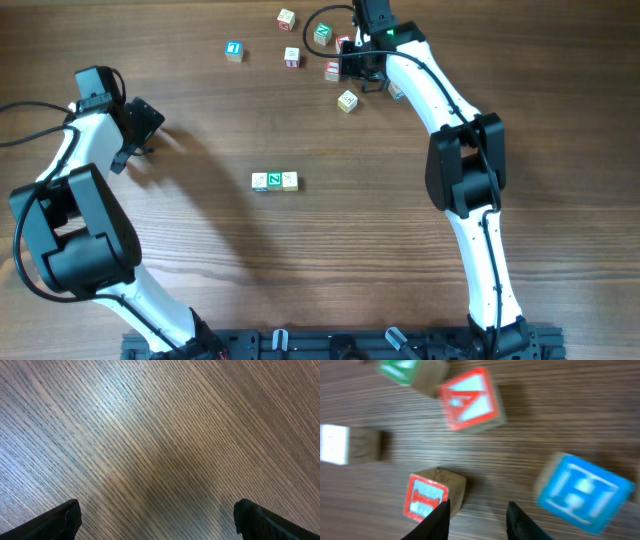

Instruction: Form a horizontal line

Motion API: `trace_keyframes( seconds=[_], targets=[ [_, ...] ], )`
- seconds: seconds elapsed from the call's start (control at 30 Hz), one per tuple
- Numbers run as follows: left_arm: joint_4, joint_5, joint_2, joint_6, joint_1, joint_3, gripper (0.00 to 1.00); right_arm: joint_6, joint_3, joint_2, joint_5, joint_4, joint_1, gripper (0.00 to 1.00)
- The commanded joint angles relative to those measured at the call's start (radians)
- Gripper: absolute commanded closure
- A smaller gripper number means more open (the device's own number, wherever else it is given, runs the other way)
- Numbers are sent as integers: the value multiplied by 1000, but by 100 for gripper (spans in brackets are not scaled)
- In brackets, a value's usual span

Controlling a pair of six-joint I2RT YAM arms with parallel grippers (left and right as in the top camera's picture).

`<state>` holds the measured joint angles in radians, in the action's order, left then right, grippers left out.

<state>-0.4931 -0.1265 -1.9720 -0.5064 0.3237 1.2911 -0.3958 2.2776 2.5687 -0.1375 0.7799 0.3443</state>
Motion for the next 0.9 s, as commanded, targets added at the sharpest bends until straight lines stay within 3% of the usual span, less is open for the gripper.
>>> trace_keyframes(
  seconds=[0.0,0.2,0.3,0.47,0.5,0.53,0.63,0.7,0.77,0.8,0.87],
  targets=[
    [0,-6,-3,5,4,3,0,4,5,28,-96,-32,29,54],
    [0,-6,-3,5,4,3,0,84,5,-72,-51,-8,-8,37],
    [0,-6,-3,5,4,3,0,112,5,-185,52,101,-72,32],
    [0,-6,-3,5,4,3,0,257,5,-170,51,369,-141,22],
    [0,-6,-3,5,4,3,0,277,3,-161,49,404,-143,16],
    [0,-6,-3,5,4,3,0,292,3,-157,48,415,-143,0],
    [0,-6,-3,5,4,3,0,292,0,-153,48,408,-142,0],
    [0,-6,-3,5,4,3,0,335,-13,-152,53,395,-142,27],
    [0,-6,-3,5,4,3,0,383,-60,-152,53,354,-142,46],
    [0,-6,-3,5,4,3,0,401,-89,-152,53,333,-142,44],
    [0,-6,-3,5,4,3,0,435,-175,-152,56,248,-142,26]
  ],
)
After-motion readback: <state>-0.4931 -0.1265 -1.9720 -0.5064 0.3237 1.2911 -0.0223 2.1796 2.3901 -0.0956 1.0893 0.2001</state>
